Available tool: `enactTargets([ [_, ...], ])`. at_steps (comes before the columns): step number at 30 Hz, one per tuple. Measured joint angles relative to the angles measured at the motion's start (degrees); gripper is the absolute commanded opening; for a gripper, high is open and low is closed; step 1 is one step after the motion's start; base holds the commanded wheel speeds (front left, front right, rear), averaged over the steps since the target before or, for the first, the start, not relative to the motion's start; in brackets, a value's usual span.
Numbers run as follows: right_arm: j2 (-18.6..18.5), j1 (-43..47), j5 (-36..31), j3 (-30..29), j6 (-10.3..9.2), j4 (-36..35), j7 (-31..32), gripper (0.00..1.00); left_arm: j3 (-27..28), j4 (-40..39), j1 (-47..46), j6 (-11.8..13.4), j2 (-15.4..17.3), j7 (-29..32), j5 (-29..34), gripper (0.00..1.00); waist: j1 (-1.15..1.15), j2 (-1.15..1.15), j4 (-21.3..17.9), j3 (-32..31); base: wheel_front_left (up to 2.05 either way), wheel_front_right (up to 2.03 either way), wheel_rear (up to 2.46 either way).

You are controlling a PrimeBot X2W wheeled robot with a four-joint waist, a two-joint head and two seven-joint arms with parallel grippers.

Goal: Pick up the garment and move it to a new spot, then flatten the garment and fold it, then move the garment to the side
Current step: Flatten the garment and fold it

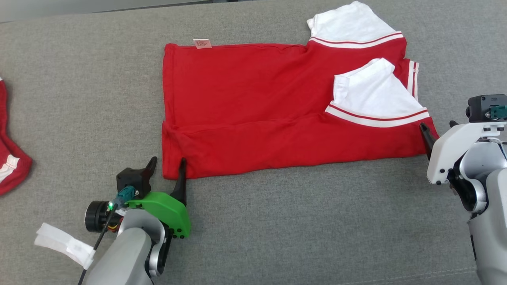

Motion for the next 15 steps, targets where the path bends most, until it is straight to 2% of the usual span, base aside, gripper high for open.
enactTargets([
  [7, 0.63, -1.01, -0.53, 0.19, 0.00, 4.82, 1.78, 1.00, -0.65, 2.96, -2.40, 1.79, -0.92, 0.30, 0.87, 1.00, 0.00, 0.00, 0.35, 1.81, 0.00, 0.00, 0.00],
  [12, 0.80, -0.84, -1.57, -0.03, 0.00, 5.54, 2.05, 1.00, -0.58, 4.74, -3.59, 3.25, -1.29, -0.13, 1.13, 1.00, 0.00, 0.00, 0.44, 2.52, 0.00, 0.00, 0.00],
  [15, 1.05, -0.59, -1.68, -0.19, 0.00, 5.94, 1.38, 1.00, -0.70, 5.80, -4.12, 3.32, -1.44, 0.42, 1.10, 1.00, 0.00, 0.00, 0.26, 2.59, 0.00, 0.00, 0.00],
])
